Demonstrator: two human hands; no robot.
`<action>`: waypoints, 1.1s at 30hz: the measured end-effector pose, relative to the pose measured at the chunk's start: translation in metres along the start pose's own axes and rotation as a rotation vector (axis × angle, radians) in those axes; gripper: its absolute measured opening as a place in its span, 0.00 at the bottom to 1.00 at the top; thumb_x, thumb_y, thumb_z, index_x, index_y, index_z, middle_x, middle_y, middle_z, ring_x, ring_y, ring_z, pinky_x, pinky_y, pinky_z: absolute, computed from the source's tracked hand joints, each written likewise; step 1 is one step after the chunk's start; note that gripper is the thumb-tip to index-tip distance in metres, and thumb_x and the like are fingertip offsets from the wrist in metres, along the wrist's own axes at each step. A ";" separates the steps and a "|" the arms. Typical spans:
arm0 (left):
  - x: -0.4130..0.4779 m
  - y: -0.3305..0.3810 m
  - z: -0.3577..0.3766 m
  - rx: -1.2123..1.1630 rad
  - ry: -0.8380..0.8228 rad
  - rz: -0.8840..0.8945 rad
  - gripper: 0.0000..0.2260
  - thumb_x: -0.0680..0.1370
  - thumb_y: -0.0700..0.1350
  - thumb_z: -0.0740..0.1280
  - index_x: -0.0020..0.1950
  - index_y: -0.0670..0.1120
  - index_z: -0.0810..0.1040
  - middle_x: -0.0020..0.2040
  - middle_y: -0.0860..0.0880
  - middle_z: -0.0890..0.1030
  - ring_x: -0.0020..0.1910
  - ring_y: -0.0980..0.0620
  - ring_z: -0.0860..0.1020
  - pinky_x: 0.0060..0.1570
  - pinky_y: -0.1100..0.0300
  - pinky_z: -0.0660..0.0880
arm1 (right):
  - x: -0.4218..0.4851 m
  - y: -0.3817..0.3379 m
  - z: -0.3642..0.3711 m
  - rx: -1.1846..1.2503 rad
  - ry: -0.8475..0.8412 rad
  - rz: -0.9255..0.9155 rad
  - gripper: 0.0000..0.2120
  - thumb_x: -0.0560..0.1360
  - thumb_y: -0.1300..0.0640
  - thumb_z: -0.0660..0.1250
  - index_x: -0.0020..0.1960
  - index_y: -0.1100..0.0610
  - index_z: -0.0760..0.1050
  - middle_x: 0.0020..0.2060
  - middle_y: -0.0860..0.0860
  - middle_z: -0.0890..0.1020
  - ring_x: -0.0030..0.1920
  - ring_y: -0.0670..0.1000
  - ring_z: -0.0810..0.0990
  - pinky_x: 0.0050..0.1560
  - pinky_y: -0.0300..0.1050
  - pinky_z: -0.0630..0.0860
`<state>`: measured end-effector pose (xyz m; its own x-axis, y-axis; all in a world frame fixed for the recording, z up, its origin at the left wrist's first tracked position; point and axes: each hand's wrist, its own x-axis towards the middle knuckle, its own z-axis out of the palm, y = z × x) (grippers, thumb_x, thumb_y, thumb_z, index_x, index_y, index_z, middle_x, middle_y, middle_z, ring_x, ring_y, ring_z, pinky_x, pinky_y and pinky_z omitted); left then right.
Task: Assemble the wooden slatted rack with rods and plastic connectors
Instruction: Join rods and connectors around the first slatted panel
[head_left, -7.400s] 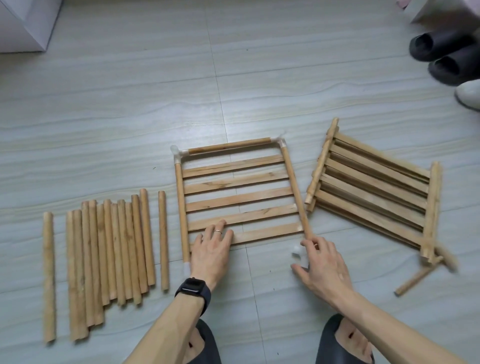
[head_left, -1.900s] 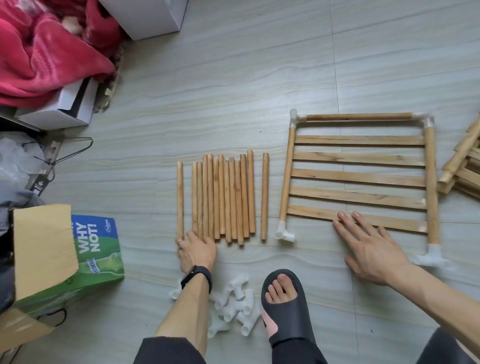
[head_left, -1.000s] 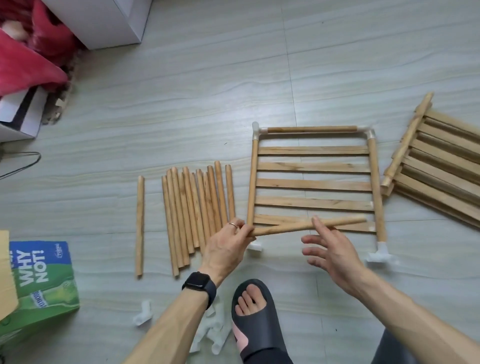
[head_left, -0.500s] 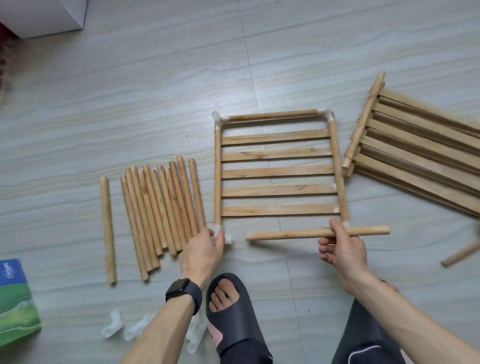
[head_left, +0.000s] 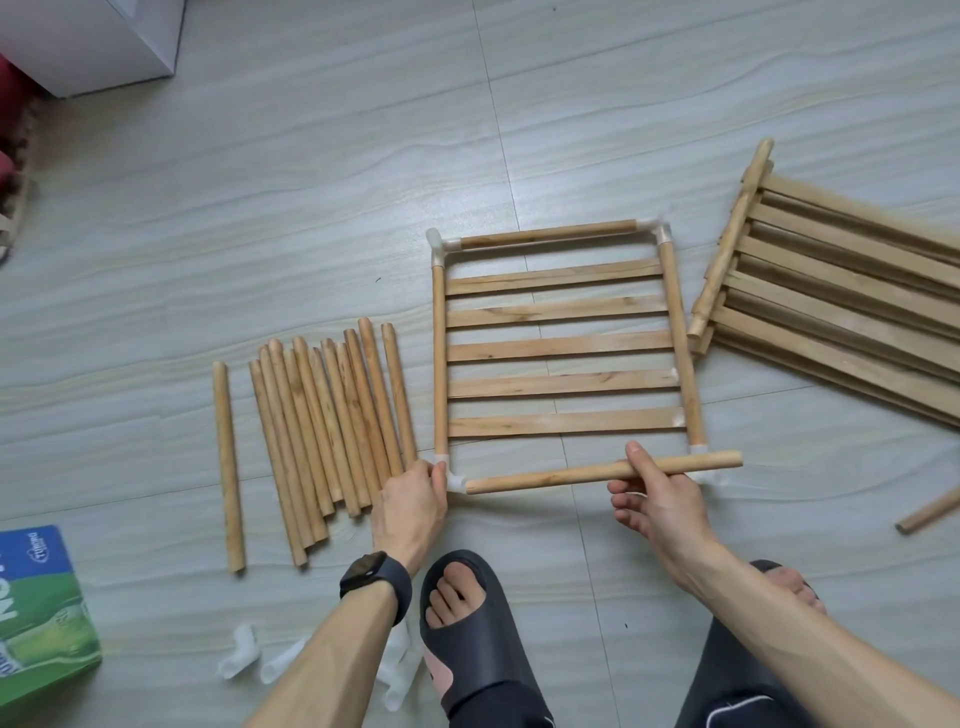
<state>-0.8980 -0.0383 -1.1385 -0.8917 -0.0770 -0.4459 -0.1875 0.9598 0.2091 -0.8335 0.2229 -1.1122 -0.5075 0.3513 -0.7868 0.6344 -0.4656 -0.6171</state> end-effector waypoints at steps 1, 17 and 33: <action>0.000 0.001 0.000 0.014 0.002 0.007 0.19 0.85 0.57 0.54 0.53 0.46 0.79 0.44 0.42 0.83 0.44 0.39 0.80 0.42 0.49 0.77 | 0.000 -0.001 0.000 0.003 -0.011 -0.014 0.16 0.81 0.49 0.68 0.46 0.63 0.80 0.33 0.57 0.81 0.31 0.51 0.78 0.33 0.44 0.77; 0.001 0.007 -0.001 0.071 -0.025 0.015 0.18 0.86 0.55 0.51 0.56 0.44 0.74 0.48 0.39 0.83 0.47 0.36 0.80 0.39 0.52 0.69 | -0.032 -0.008 0.015 -0.172 -0.150 -0.458 0.16 0.77 0.47 0.67 0.44 0.61 0.79 0.32 0.57 0.81 0.34 0.55 0.81 0.39 0.55 0.82; 0.001 0.007 -0.001 -0.032 -0.075 -0.022 0.15 0.86 0.55 0.52 0.54 0.45 0.70 0.48 0.38 0.82 0.46 0.36 0.78 0.40 0.51 0.70 | -0.018 -0.002 0.009 -0.077 -0.100 -0.312 0.16 0.79 0.48 0.66 0.47 0.62 0.81 0.32 0.54 0.81 0.35 0.53 0.80 0.38 0.45 0.82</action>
<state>-0.9004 -0.0315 -1.1365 -0.8540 -0.0761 -0.5147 -0.2206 0.9489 0.2258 -0.8310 0.2101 -1.0970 -0.7361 0.3841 -0.5573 0.4799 -0.2845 -0.8299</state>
